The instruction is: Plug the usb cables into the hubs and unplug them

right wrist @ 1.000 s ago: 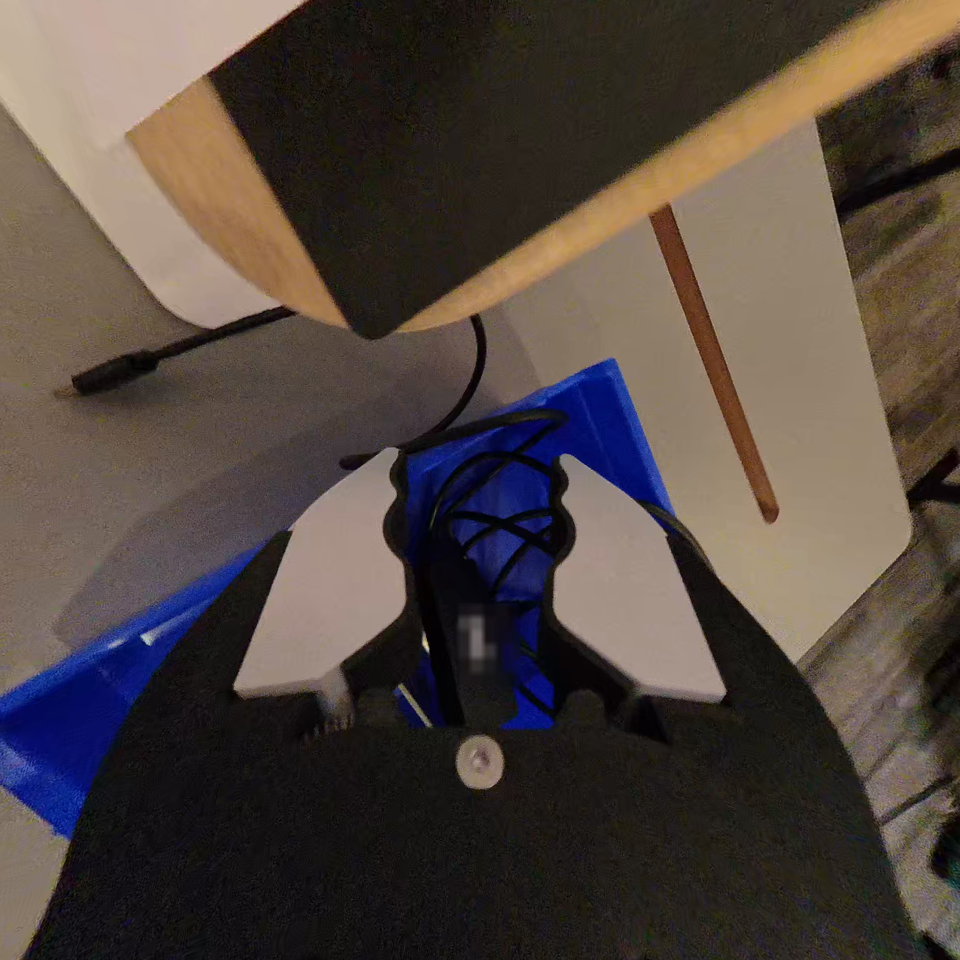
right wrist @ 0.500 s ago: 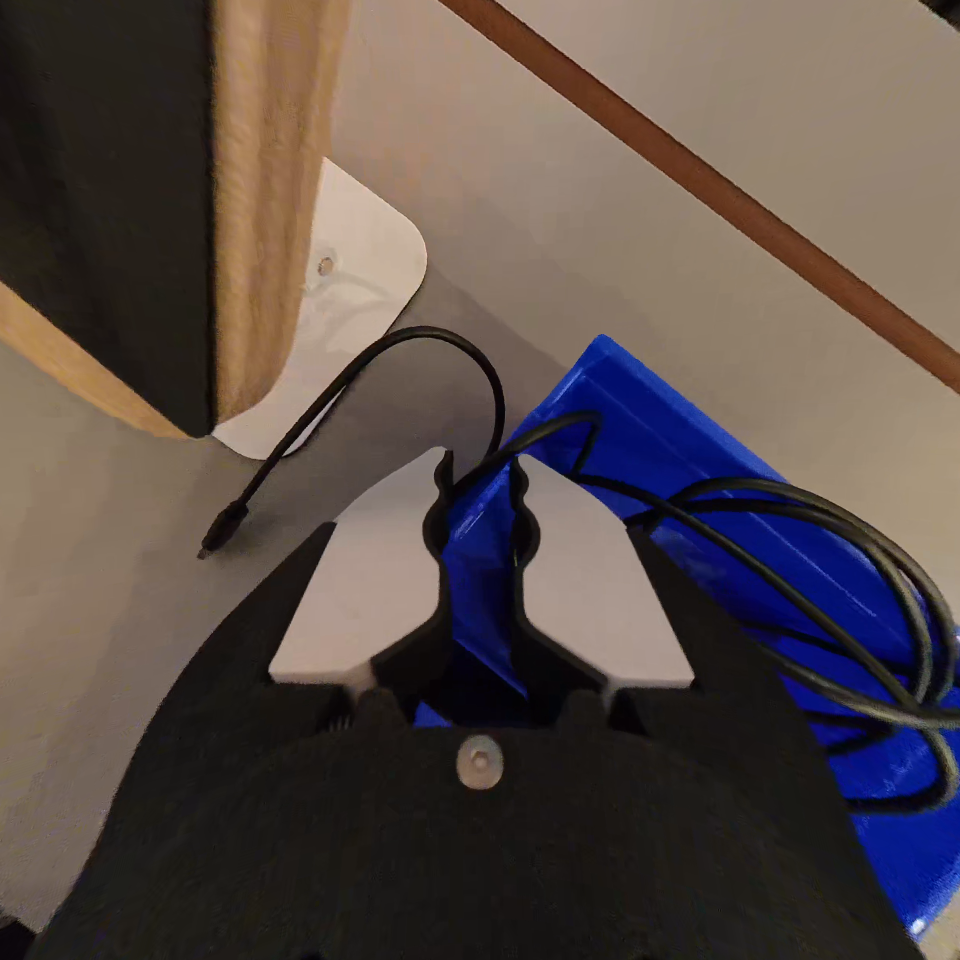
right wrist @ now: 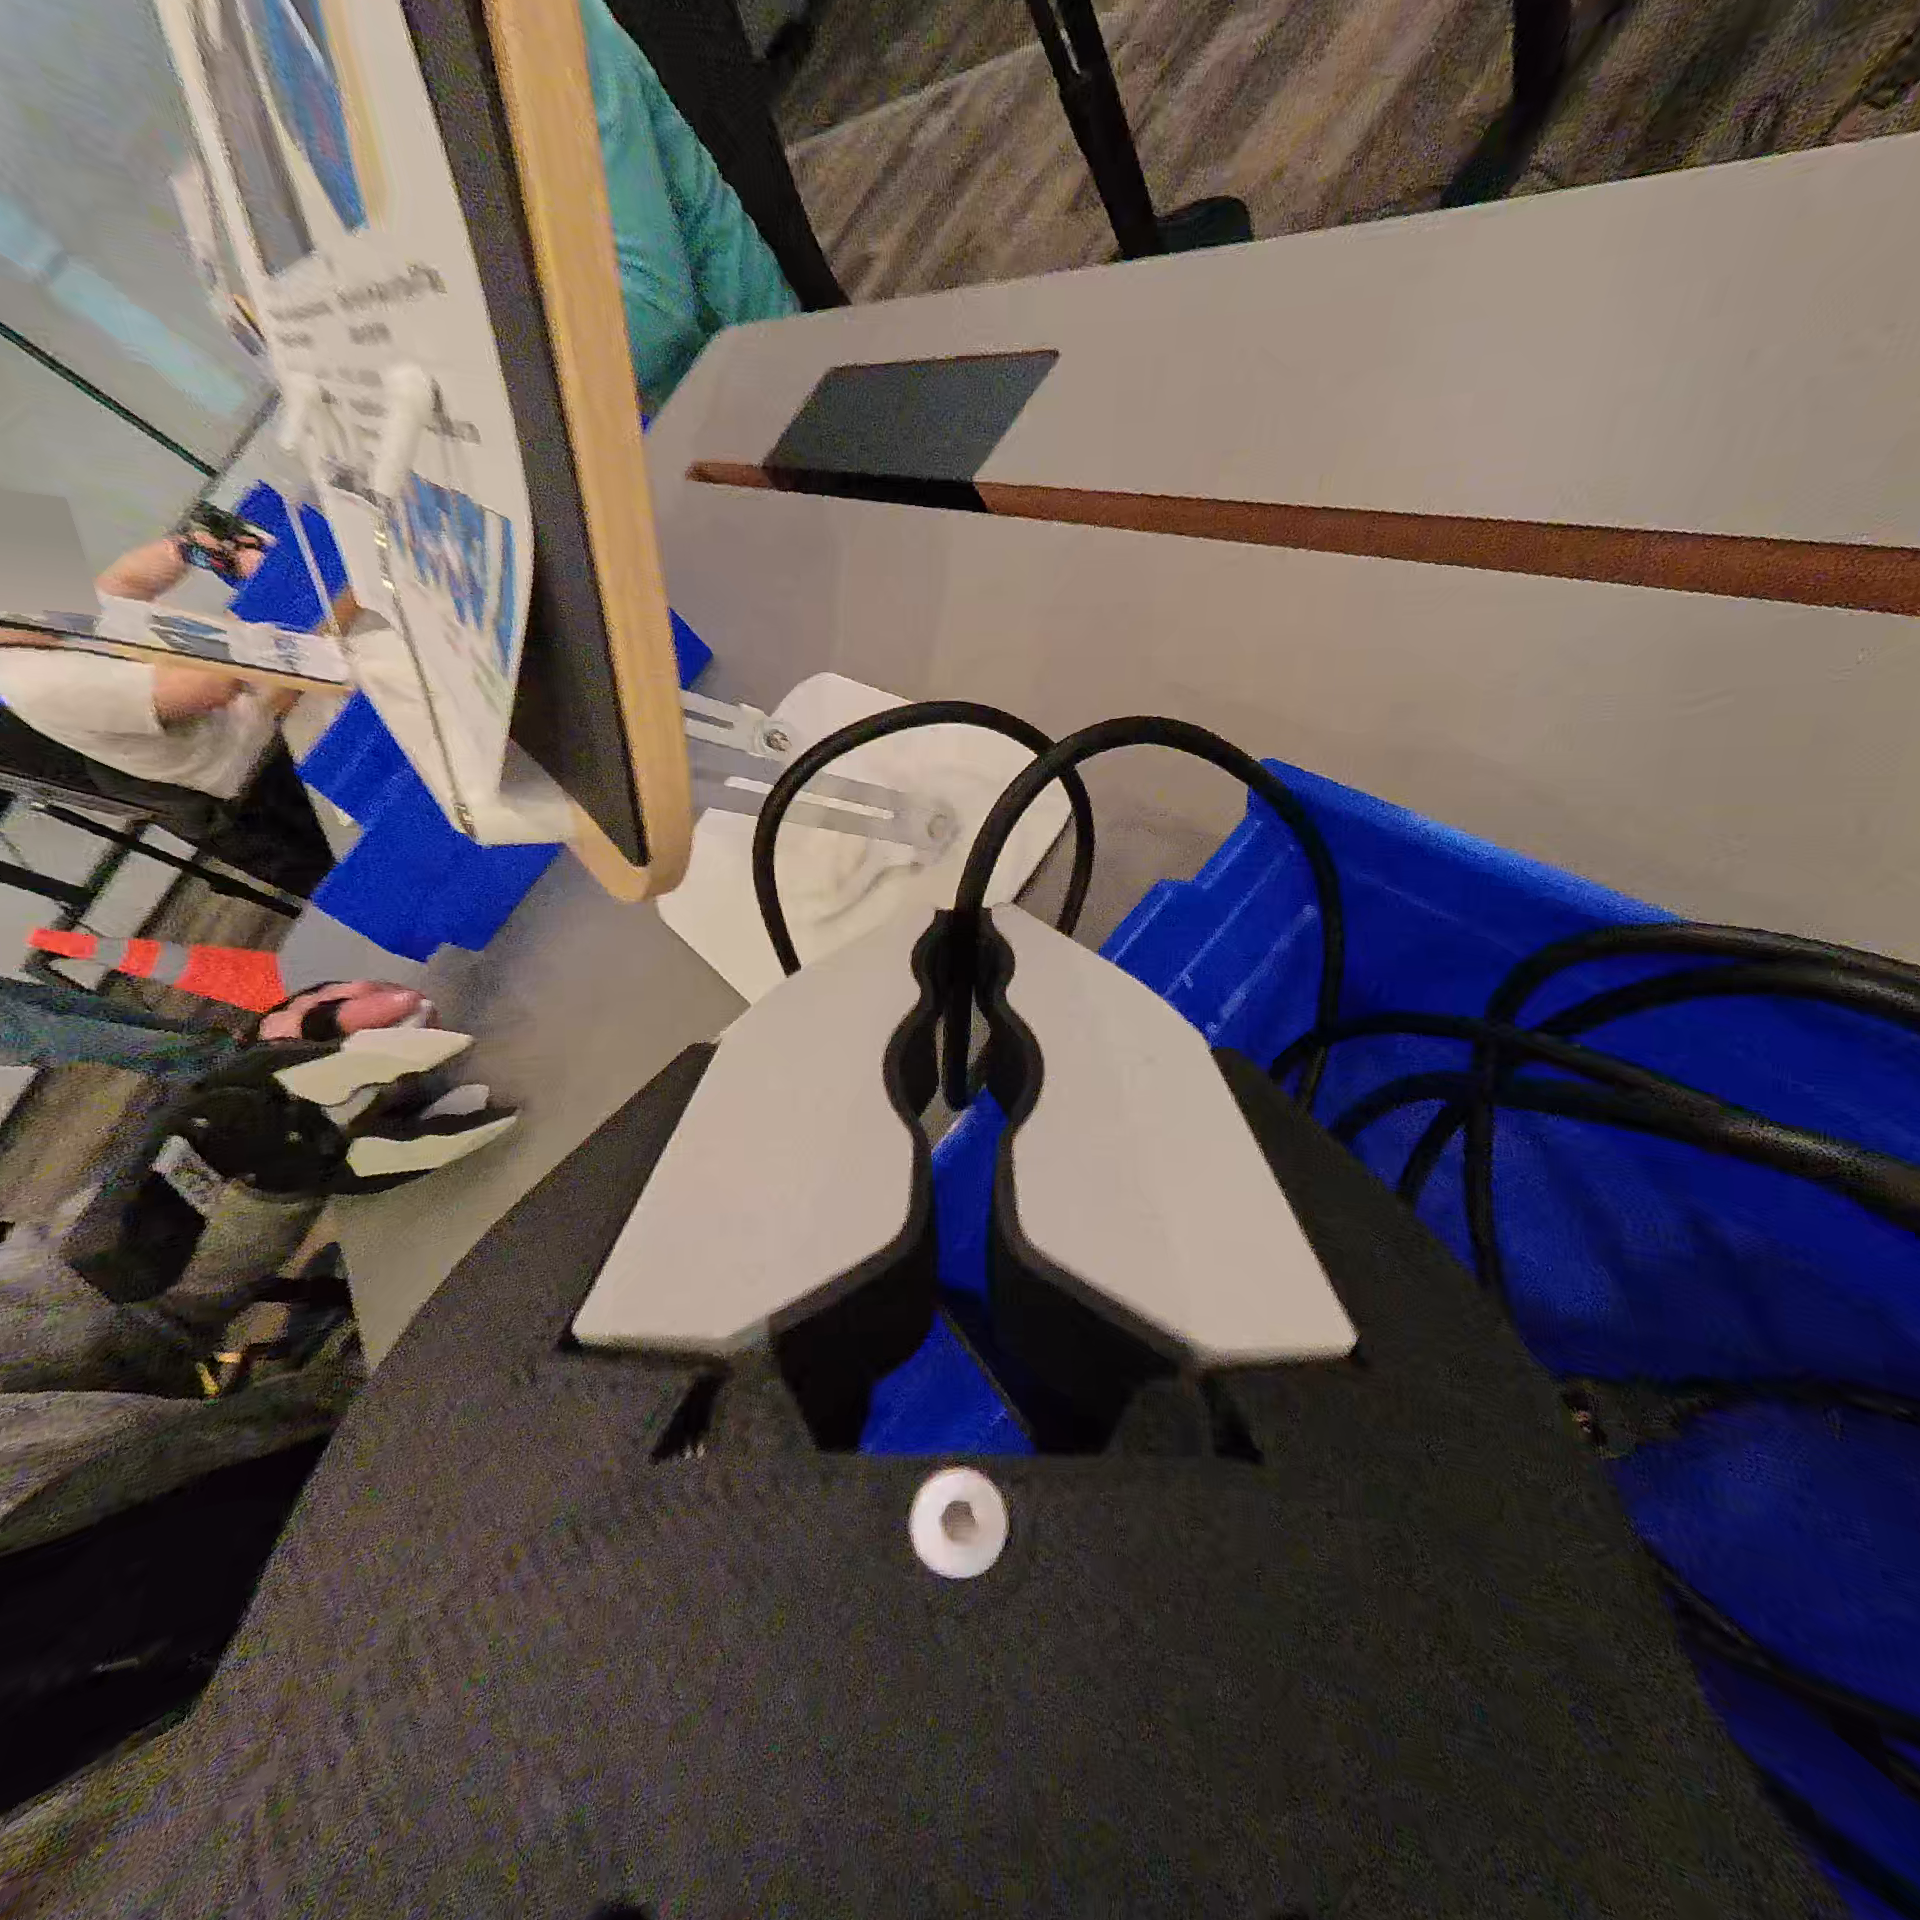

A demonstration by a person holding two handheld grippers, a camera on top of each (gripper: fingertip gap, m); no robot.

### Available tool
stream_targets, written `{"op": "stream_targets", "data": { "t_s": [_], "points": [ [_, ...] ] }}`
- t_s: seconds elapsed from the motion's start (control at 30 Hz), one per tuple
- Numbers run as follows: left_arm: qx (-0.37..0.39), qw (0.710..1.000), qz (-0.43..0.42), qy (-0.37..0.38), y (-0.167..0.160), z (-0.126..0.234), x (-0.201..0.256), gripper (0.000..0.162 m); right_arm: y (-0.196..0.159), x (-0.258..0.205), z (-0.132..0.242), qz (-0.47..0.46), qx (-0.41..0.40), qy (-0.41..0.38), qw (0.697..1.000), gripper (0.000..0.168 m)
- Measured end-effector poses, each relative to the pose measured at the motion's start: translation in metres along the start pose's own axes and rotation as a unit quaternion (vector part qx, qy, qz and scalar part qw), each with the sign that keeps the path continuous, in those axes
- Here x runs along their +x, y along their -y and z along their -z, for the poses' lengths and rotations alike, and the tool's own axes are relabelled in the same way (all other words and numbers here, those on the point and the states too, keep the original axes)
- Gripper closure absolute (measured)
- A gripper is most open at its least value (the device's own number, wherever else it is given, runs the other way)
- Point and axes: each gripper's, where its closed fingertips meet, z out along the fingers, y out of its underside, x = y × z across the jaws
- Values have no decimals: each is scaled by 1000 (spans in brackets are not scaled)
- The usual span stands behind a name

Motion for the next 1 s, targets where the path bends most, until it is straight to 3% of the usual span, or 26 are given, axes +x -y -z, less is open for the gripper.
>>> {"op": "stream_targets", "data": {
  "t_s": [0.27,0.53,0.7,0.83,1.0],
  "points": [
    [0,1000,1,-2,-1,0,0,119,47,-11,66,-18,104,63,992,164],
    [-1,1000,0,-2,-2,0,1,122,100,-11,134,12,217,41,975,164],
    [-1,1000,-1,-2,-3,0,1,124,116,-8,155,26,253,18,967,164],
    [0,1000,0,-2,-3,0,1,124,131,-27,166,44,283,43,957,164],
    [0,1000,-1,-1,-4,0,1,126,136,-45,152,104,264,33,958,164]
  ]
}}
